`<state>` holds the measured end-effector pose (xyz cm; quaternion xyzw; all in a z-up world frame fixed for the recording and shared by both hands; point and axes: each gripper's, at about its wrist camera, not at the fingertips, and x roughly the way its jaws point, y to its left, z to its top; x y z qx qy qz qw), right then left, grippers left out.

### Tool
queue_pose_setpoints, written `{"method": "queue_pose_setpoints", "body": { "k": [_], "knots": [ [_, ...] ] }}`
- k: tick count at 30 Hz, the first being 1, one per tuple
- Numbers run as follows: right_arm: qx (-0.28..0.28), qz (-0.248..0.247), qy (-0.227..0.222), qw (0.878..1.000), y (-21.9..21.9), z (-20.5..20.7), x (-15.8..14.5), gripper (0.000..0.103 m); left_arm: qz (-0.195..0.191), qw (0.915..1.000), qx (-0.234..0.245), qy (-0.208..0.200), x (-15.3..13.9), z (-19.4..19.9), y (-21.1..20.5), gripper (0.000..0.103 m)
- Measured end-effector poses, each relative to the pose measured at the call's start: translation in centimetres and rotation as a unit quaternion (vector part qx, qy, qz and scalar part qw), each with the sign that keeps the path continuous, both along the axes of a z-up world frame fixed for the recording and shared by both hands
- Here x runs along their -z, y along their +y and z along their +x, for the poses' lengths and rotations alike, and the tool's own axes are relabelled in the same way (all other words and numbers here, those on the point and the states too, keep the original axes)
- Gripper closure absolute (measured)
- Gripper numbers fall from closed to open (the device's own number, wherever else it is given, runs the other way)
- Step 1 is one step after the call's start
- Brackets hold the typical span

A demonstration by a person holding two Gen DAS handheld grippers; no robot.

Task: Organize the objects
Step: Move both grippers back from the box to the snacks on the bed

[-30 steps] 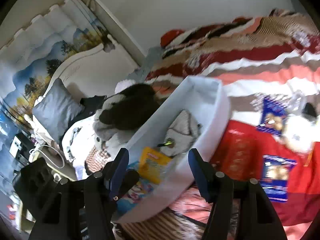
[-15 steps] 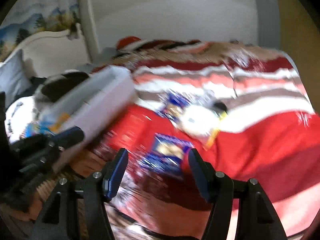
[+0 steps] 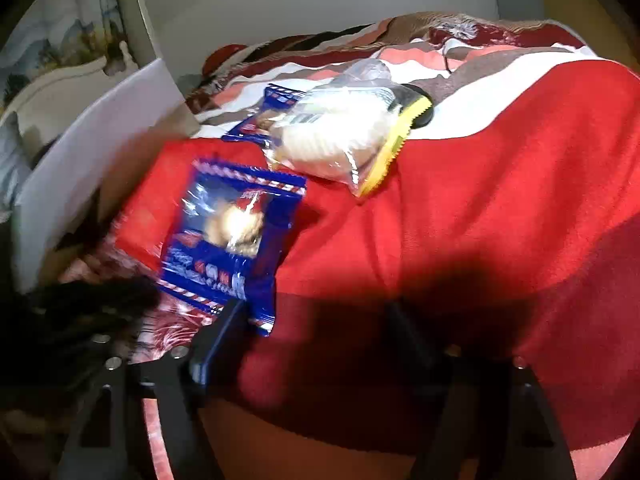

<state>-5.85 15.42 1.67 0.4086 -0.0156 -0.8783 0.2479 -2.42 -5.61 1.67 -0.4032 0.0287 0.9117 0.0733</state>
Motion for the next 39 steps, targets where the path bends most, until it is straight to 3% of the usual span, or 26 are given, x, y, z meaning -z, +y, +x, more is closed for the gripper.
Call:
{"method": "queue_pose_setpoints", "body": {
  "k": [6,8,12,22,29,39],
  "knots": [
    [-0.015,0.035,0.005,0.999,-1.0,0.6,0.3,0.016,0.072,0.9973,0.008,-0.009,0.0,0.3,-2.2,0.091],
    [-0.022,0.055,0.006,0.998,-1.6,0.7,0.4,0.009,0.080,0.9967,0.009,-0.010,0.3,0.5,-2.1,0.091],
    [-0.026,0.085,0.013,0.996,-2.4,0.9,0.7,0.006,0.063,0.9979,0.009,-0.006,0.3,1.0,-1.6,0.091],
    [-0.027,0.083,0.018,0.996,-2.7,0.7,0.9,0.005,-0.008,0.9999,0.007,0.008,0.2,1.5,-0.1,0.090],
    [-0.034,0.097,0.020,0.995,-3.6,0.2,1.2,0.000,0.018,0.9998,0.009,0.005,0.4,1.3,-0.8,0.091],
    [-0.024,0.087,0.008,0.996,-3.4,-0.1,1.1,0.000,0.012,0.9999,0.009,0.008,0.4,0.6,-0.5,0.091]
  ]
}}
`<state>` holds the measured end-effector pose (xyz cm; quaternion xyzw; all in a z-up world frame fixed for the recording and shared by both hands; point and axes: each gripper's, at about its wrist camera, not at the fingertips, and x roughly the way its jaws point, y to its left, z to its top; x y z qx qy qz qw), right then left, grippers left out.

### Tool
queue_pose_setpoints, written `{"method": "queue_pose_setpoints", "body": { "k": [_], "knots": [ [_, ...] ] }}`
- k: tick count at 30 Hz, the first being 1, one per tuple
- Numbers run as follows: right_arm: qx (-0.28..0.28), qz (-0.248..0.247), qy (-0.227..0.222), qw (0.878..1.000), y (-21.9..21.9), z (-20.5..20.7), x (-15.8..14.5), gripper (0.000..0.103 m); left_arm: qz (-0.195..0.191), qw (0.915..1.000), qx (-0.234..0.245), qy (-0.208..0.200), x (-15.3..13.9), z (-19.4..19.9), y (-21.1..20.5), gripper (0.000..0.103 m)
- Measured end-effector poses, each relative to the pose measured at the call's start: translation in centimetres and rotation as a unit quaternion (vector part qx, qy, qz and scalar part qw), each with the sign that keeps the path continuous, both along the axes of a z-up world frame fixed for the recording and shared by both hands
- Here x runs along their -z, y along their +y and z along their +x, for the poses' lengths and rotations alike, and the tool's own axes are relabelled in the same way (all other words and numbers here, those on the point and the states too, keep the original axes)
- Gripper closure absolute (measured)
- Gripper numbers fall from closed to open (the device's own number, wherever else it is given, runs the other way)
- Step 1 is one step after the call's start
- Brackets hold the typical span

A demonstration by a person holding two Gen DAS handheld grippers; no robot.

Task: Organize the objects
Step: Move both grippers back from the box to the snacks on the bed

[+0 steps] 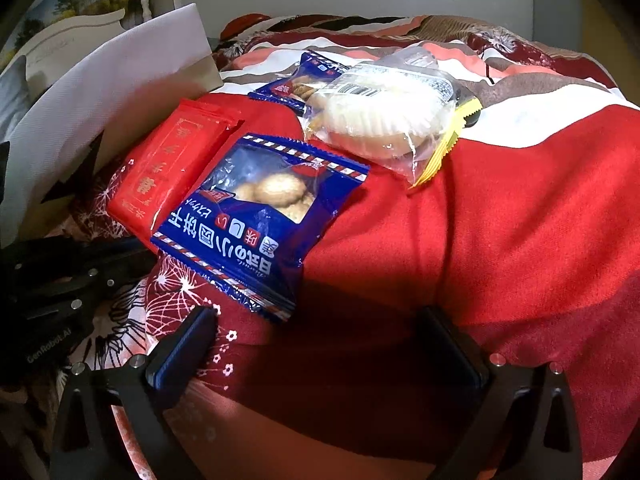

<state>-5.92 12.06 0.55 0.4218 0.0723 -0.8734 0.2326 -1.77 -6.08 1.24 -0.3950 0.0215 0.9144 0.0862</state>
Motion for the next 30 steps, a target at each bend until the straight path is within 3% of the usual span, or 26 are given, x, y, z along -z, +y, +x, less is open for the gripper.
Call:
{"method": "queue_pose_setpoints", "body": {
  "k": [6,10,12,13,14,17,20,23,27,30],
  "knots": [
    [0.000,-0.005,-0.012,1.000,0.0,-0.2,-0.1,0.000,-0.002,1.0000,-0.001,0.000,0.0,0.2,0.0,0.090],
    [0.000,-0.012,-0.005,1.000,0.0,0.1,-0.1,0.000,-0.031,0.9995,-0.003,0.007,0.1,0.4,0.8,0.090],
    [0.005,-0.020,0.002,1.000,0.4,0.3,-0.4,0.009,-0.049,0.9987,-0.004,0.011,0.1,0.6,1.2,0.090],
    [0.014,-0.025,0.006,1.000,0.7,0.4,-0.5,0.019,-0.054,0.9985,-0.003,0.013,0.1,0.7,1.4,0.090],
    [0.022,-0.032,0.008,0.999,1.1,0.5,-0.7,0.029,-0.054,0.9984,-0.003,0.014,0.1,0.8,1.4,0.090],
    [0.057,-0.065,0.005,0.996,2.7,0.4,-0.9,0.046,-0.032,0.9995,-0.001,0.010,-0.1,0.9,0.7,0.090],
    [0.070,-0.081,0.002,0.994,3.3,0.5,-1.1,0.047,0.005,1.0000,-0.001,0.002,-0.5,1.5,-0.3,0.090],
    [0.078,-0.061,0.008,0.995,2.8,0.9,-1.7,0.047,0.035,0.9994,-0.004,-0.005,-1.0,2.7,-1.2,0.089],
    [0.077,-0.046,0.008,0.996,2.4,2.0,-3.1,0.046,0.048,0.9988,-0.011,0.002,-1.6,4.1,-2.0,0.086],
    [0.059,-0.073,0.021,0.995,1.5,2.2,-5.1,0.035,0.059,0.9981,-0.006,0.015,-2.3,4.2,-2.1,0.083]
  ]
}}
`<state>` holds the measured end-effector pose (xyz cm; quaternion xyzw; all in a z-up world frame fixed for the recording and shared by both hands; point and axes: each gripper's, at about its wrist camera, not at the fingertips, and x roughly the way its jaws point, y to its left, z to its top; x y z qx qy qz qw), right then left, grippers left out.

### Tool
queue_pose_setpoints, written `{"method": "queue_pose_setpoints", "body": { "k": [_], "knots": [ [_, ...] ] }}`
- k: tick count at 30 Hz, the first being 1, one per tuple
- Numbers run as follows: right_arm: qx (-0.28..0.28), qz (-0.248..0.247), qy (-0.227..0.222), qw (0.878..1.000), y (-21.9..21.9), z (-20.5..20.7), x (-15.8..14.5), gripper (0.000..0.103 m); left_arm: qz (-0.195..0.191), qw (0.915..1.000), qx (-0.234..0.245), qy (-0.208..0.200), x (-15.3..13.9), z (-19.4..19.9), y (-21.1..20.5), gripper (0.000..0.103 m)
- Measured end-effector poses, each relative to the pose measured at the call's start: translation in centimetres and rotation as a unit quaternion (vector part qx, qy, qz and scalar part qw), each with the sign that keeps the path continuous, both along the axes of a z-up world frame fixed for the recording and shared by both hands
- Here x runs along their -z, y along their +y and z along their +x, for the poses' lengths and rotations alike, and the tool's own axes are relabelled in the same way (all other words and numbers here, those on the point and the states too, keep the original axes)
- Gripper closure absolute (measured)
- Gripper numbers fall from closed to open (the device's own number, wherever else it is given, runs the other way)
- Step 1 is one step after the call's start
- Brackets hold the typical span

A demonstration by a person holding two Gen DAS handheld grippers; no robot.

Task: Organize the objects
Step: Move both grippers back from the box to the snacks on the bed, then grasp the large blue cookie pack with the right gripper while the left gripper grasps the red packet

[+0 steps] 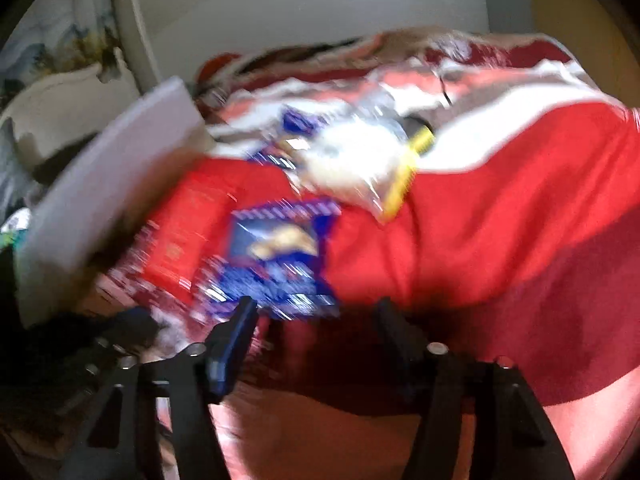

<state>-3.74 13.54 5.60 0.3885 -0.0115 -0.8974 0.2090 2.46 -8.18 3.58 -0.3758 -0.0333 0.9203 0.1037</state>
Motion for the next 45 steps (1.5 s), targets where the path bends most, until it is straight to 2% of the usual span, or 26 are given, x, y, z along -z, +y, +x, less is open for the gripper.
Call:
{"method": "queue_pose_setpoints", "body": {
  "k": [2,5,8,11,13,14,16,19,24,27,30,31,34,39,43,45],
  "knots": [
    [-0.006,0.028,0.030,0.999,-1.3,0.0,-1.4,0.033,0.003,0.9999,0.004,0.009,-0.3,-0.1,0.1,0.083],
    [-0.022,0.063,0.056,0.996,-3.3,-1.4,-2.4,0.027,-0.003,0.9999,0.009,0.008,-0.3,0.1,0.4,0.073],
    [-0.035,0.078,0.031,0.996,-4.8,-3.9,-1.5,0.026,-0.004,0.9998,0.017,0.010,-0.1,0.4,0.6,0.071],
    [-0.049,0.082,-0.017,0.995,-5.4,-5.5,0.6,0.026,-0.010,0.9997,0.019,0.014,-0.2,0.4,0.9,0.070],
    [-0.049,0.073,-0.064,0.994,-5.4,-6.7,2.3,0.030,-0.010,0.9997,0.018,0.015,-0.4,0.5,0.8,0.070],
    [-0.047,0.060,-0.072,0.994,-5.0,-6.8,2.6,0.042,-0.006,0.9997,0.017,0.017,-0.5,0.4,0.8,0.070],
    [-0.044,0.043,-0.077,0.995,-3.9,-6.3,2.1,0.061,0.010,0.9996,0.013,0.021,-1.0,0.2,0.7,0.069],
    [-0.038,0.004,-0.076,0.996,-1.0,-4.4,0.1,0.073,0.015,0.9996,0.004,0.023,-1.6,-0.1,0.9,0.065],
    [-0.038,-0.063,-0.060,0.995,3.7,-1.0,-3.1,0.073,-0.021,0.9989,-0.001,0.042,-2.3,-1.2,1.5,0.062],
    [-0.036,-0.108,-0.048,0.992,5.2,-0.3,-4.2,0.073,-0.044,0.9983,-0.027,0.027,-2.1,-3.8,1.6,0.062],
    [-0.031,-0.131,-0.034,0.990,5.8,-0.1,-4.7,0.073,-0.050,0.9978,-0.041,0.013,-1.9,-6.0,1.8,0.062],
    [-0.038,-0.138,-0.035,0.989,6.0,-0.2,-4.8,0.073,-0.064,0.9970,-0.042,0.009,-1.8,-6.7,2.3,0.062],
    [-0.058,-0.134,-0.036,0.989,6.7,0.1,-5.1,0.073,-0.097,0.9948,-0.033,-0.005,-1.3,-8.6,3.6,0.059],
    [-0.070,-0.144,-0.039,0.986,7.3,0.6,-5.3,0.073,-0.094,0.9942,-0.038,-0.035,-0.9,-9.4,4.6,0.052],
    [-0.072,-0.135,-0.033,0.988,7.1,1.0,-5.4,0.073,-0.108,0.9916,-0.006,-0.070,0.6,-8.9,6.0,0.048],
    [-0.076,-0.131,-0.033,0.988,6.9,1.2,-5.2,0.073,-0.110,0.9920,-0.005,-0.062,0.9,-8.6,6.0,0.048]
  ]
}}
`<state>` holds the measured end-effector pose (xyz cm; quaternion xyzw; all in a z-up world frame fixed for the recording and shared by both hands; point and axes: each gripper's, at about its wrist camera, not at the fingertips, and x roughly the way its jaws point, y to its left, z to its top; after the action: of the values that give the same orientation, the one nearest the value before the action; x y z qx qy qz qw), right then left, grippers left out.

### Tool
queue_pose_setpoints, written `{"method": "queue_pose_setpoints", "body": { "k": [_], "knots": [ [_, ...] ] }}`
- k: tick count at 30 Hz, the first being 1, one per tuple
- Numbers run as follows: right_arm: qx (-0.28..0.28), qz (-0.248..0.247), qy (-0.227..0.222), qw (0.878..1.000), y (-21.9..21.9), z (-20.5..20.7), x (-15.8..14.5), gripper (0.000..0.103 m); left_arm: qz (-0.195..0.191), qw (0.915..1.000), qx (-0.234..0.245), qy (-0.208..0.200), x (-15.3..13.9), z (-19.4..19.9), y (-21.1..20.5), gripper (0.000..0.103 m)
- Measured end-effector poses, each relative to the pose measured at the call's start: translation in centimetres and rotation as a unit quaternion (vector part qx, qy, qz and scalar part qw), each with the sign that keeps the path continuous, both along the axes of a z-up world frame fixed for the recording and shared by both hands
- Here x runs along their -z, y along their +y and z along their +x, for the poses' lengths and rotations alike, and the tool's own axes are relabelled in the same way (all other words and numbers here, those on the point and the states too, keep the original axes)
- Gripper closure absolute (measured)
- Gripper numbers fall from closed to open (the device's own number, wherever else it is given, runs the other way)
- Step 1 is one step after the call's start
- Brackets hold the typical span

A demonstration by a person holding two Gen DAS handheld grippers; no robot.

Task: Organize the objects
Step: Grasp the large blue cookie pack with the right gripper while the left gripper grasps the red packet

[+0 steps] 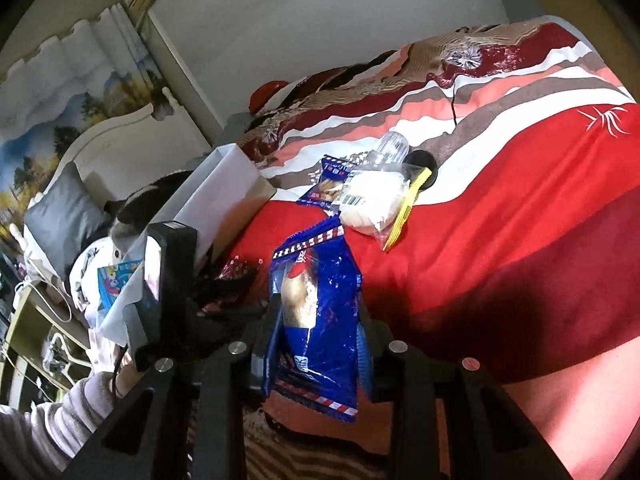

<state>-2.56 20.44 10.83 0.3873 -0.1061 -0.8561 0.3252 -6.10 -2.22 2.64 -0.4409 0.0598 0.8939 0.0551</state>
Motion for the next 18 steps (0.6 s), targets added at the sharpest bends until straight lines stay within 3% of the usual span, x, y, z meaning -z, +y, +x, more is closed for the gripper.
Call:
{"method": "queue_pose_setpoints", "body": {
  "k": [3,7,10,12,14,18],
  "knots": [
    [-0.004,0.008,0.003,1.000,-0.4,0.4,0.2,0.073,0.020,0.9997,-0.010,-0.009,-0.2,0.2,-0.4,0.048],
    [-0.010,0.017,0.009,1.000,-0.9,0.6,0.2,0.073,0.048,0.9981,0.017,-0.036,-0.3,1.1,-0.2,0.047],
    [-0.014,0.017,0.006,1.000,-1.1,0.6,0.5,0.073,0.091,0.9944,0.022,-0.050,-0.3,1.6,-0.9,0.047],
    [-0.016,0.018,0.001,1.000,-1.2,0.5,0.7,0.073,0.141,0.9884,0.011,-0.055,-0.4,1.6,-2.1,0.047],
    [-0.015,0.019,-0.001,1.000,-1.2,0.5,0.9,0.073,0.161,0.9853,0.005,-0.056,-0.5,1.5,-2.7,0.047],
    [-0.016,0.018,-0.002,1.000,-1.1,0.4,0.9,0.073,0.110,0.9928,0.010,-0.044,-0.7,1.8,-1.1,0.046]
  ]
}}
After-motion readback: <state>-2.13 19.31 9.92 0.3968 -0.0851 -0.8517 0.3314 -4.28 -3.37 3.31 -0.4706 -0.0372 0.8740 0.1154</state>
